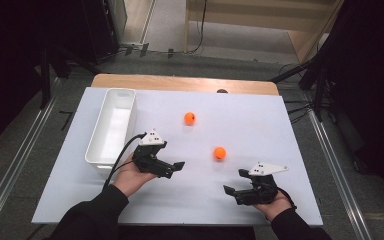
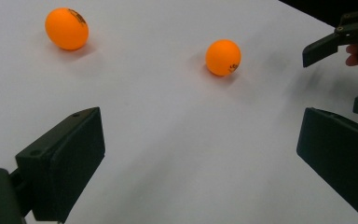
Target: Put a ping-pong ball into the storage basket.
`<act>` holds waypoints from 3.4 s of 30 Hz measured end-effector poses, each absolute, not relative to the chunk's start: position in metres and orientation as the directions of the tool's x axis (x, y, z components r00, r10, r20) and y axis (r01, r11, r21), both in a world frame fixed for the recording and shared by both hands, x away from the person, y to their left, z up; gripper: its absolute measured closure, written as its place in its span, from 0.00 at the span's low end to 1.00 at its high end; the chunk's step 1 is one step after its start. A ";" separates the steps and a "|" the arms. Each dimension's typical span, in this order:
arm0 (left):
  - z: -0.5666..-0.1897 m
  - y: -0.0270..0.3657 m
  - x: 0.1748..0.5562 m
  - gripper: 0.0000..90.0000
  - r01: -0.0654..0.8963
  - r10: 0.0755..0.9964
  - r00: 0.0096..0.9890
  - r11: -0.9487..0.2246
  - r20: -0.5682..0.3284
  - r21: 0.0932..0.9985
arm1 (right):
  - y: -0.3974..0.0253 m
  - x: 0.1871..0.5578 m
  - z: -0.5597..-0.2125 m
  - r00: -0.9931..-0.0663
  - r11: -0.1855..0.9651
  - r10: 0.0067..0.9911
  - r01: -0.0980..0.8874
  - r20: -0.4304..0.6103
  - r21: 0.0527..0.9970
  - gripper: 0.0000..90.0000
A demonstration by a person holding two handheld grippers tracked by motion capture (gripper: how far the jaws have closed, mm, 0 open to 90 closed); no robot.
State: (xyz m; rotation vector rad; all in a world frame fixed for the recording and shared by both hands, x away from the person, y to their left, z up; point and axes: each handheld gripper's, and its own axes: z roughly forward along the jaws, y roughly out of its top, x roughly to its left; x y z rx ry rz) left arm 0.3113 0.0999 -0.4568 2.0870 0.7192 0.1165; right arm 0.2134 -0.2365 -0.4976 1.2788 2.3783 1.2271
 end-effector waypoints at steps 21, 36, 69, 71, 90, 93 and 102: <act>-0.454 0.076 0.339 0.02 0.456 0.530 0.825 -0.414 -0.199 0.788 | -0.237 0.214 -0.497 -0.608 0.279 0.762 0.619 0.223 0.734 0.16; -0.451 0.058 0.347 0.02 0.431 0.511 0.841 -0.435 -0.178 0.790 | -0.239 0.215 -0.497 -0.601 0.274 0.768 0.622 0.223 0.734 0.16; -0.451 0.011 0.372 0.02 0.442 0.482 0.851 -0.446 -0.206 0.779 | -0.242 0.216 -0.497 -0.596 0.268 0.770 0.628 0.229 0.731 0.16; -0.453 0.007 0.374 0.02 0.438 0.486 0.851 -0.446 -0.199 0.781 | -0.242 0.216 -0.497 -0.596 0.270 0.770 0.628 0.228 0.730 0.16; -0.452 -0.018 0.381 0.07 0.424 0.495 0.852 -0.463 -0.169 0.778 | -0.243 0.216 -0.498 -0.601 0.275 0.766 0.626 0.227 0.729 0.16; -0.451 -0.022 0.382 0.07 0.421 0.494 0.854 -0.474 -0.162 0.774 | -0.242 0.217 -0.499 -0.601 0.275 0.764 0.631 0.234 0.726 0.16; -0.452 -0.039 0.381 0.07 0.405 0.484 0.863 -0.484 -0.148 0.776 | -0.244 0.216 -0.498 -0.595 0.268 0.769 0.632 0.234 0.727 0.16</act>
